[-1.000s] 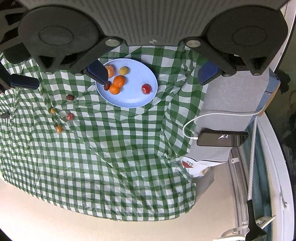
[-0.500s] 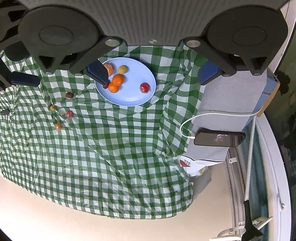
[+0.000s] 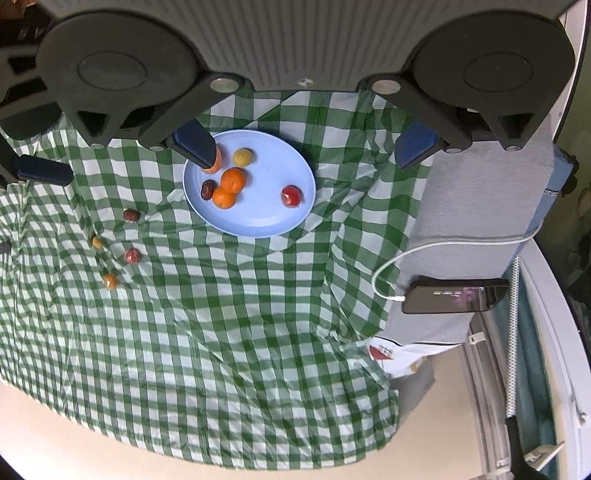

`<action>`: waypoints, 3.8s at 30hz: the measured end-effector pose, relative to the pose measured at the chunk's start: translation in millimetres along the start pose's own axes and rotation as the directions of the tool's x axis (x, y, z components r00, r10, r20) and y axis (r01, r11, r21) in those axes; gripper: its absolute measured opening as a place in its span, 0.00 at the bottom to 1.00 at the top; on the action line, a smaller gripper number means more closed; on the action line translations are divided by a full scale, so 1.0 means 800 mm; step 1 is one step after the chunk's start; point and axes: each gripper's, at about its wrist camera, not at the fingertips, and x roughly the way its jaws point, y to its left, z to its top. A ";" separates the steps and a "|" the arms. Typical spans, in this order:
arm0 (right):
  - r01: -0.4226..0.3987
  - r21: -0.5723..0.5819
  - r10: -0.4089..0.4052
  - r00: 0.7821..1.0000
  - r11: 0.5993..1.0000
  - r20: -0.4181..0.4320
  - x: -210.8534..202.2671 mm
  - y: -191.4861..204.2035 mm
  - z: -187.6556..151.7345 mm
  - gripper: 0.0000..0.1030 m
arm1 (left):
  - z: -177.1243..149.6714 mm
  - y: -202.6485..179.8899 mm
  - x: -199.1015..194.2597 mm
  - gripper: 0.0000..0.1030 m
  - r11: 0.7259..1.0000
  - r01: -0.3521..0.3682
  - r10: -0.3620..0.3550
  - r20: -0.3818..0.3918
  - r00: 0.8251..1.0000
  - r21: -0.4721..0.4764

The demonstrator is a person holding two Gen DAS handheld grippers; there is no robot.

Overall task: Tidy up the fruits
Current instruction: 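Grasp another red fruit with the left tool while the right tool grasps an orange, then carry the red fruit with the left tool while the right tool carries the orange to the plate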

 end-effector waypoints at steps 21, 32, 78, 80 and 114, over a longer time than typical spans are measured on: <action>0.359 0.182 -0.372 0.928 0.915 0.036 0.139 -0.367 0.049 0.97 | 0.161 -0.261 0.250 1.00 0.920 0.296 -0.272 -0.124 0.954 0.257; 0.355 0.141 -0.362 0.932 0.924 0.025 0.335 -0.524 0.105 0.69 | 0.175 -0.385 0.436 0.87 0.837 0.378 -0.313 -0.220 0.924 0.396; -0.013 0.042 0.010 0.998 0.999 0.062 -0.009 -0.104 0.028 0.37 | 0.025 -0.028 0.036 0.32 0.994 0.081 -0.072 -0.110 0.991 0.078; -0.025 0.016 0.024 0.999 1.000 0.038 -0.021 -0.080 0.013 0.37 | 0.008 -0.024 0.016 0.32 0.994 0.082 -0.075 -0.094 0.993 0.071; -0.005 -0.104 0.000 0.999 0.995 -0.051 -0.031 -0.002 -0.028 0.37 | -0.027 0.012 -0.021 0.32 0.996 0.087 -0.087 -0.031 0.996 -0.002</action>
